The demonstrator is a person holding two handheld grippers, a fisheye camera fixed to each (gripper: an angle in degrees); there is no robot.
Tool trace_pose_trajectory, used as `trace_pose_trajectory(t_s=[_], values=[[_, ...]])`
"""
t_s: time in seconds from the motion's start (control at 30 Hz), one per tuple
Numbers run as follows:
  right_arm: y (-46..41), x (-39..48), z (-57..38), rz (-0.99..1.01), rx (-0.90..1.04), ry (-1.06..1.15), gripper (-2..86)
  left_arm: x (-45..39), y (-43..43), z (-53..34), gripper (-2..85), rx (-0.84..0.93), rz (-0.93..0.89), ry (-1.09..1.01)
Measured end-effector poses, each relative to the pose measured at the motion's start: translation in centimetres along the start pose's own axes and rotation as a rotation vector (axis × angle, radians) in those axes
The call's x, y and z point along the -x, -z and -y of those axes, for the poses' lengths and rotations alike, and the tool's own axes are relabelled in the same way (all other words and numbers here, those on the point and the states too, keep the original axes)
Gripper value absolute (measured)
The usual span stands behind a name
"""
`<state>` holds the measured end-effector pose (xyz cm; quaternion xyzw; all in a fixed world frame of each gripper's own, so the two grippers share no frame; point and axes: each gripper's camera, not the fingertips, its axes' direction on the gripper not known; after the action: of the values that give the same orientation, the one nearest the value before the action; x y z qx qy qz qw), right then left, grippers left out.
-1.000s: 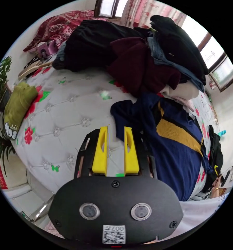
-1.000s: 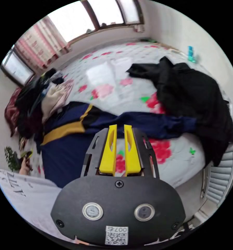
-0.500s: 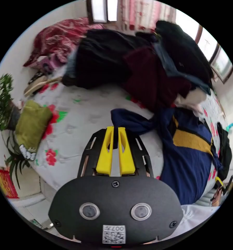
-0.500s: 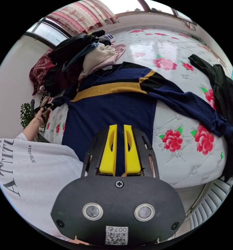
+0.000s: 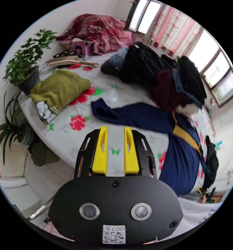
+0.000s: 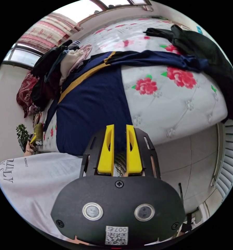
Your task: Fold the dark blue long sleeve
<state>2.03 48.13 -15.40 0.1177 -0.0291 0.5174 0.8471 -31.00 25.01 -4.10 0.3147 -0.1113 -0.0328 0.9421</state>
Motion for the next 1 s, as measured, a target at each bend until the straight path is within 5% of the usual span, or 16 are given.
trace_pose_trajectory(t_s=[0.2,0.33,0.47,0.67,1.0], values=[[-3.8,-3.8,-2.8,0.006,0.151,0.01,8.5,-9.1,-3.3,-13.1,12.0,0.182,-0.179,-0.223],[-6.4,-4.2,-2.5,0.094,0.255,0.079,8.4,-15.5,-6.2,-17.2,11.8,0.351,-0.088,-0.408],[-9.6,-3.1,-1.4,0.105,0.329,0.155,5.5,-19.1,-6.2,-17.9,3.4,0.308,0.123,-0.609],[-9.2,-2.1,-2.6,0.062,0.333,0.242,0.4,-16.1,-5.1,-16.9,-0.7,0.444,0.03,-0.553],[-10.0,-3.2,-9.2,0.061,0.352,0.158,-0.2,-6.4,-1.7,-19.1,0.2,0.381,-0.078,-0.289]])
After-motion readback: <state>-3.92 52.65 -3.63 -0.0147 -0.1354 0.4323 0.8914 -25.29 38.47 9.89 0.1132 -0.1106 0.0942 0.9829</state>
